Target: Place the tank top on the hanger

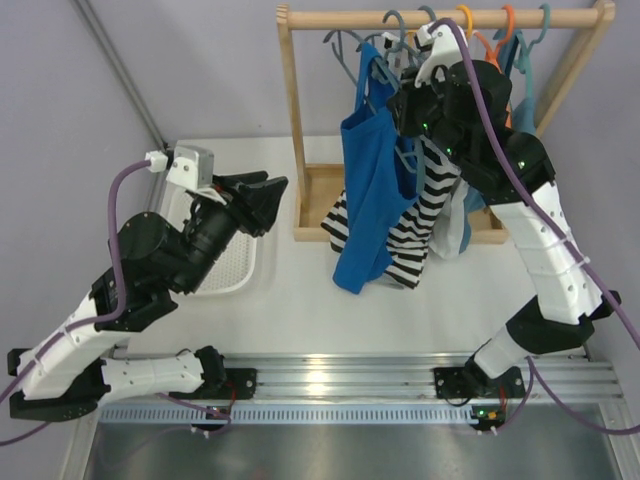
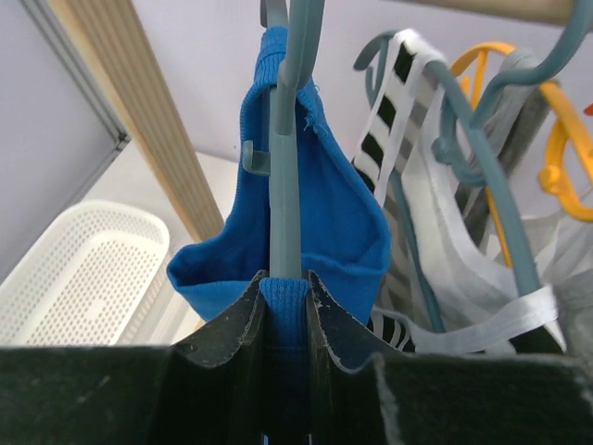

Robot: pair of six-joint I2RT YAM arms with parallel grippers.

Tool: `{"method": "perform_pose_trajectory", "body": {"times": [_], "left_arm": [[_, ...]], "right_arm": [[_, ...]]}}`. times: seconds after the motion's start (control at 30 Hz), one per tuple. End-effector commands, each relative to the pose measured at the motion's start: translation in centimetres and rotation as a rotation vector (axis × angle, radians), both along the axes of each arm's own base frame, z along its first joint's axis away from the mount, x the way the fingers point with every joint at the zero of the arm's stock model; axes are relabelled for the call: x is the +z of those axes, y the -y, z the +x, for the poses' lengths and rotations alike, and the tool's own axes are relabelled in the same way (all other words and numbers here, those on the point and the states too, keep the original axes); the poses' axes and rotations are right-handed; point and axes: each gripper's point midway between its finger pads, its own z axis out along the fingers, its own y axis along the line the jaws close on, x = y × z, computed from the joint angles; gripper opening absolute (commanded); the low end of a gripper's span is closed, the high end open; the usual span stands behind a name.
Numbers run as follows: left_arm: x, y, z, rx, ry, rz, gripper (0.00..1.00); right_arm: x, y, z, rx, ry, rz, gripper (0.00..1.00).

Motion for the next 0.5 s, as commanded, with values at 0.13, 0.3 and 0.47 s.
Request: {"method": "perform_pose_trajectory", "body": {"times": [0.13,0.3,0.47], "left_arm": [[0.2,-0.8,-0.4,-0.003,0.008,-0.010,0.47],[0.1,-0.9,-0.4,0.000,0.005,-0.006,0.46],[0.0,-1.2,-0.4,0.006,0.005,-0.007,0.46]], "right_arm": [[5.9,1.1,3.1,-0.060,0.191,0.145,0.00],[6.7,0.6,4.3,-0.062,0.222,0.165,0.00],[6.6,0.1,5.1,-0.060,0.222,0.174,0.00]]}}
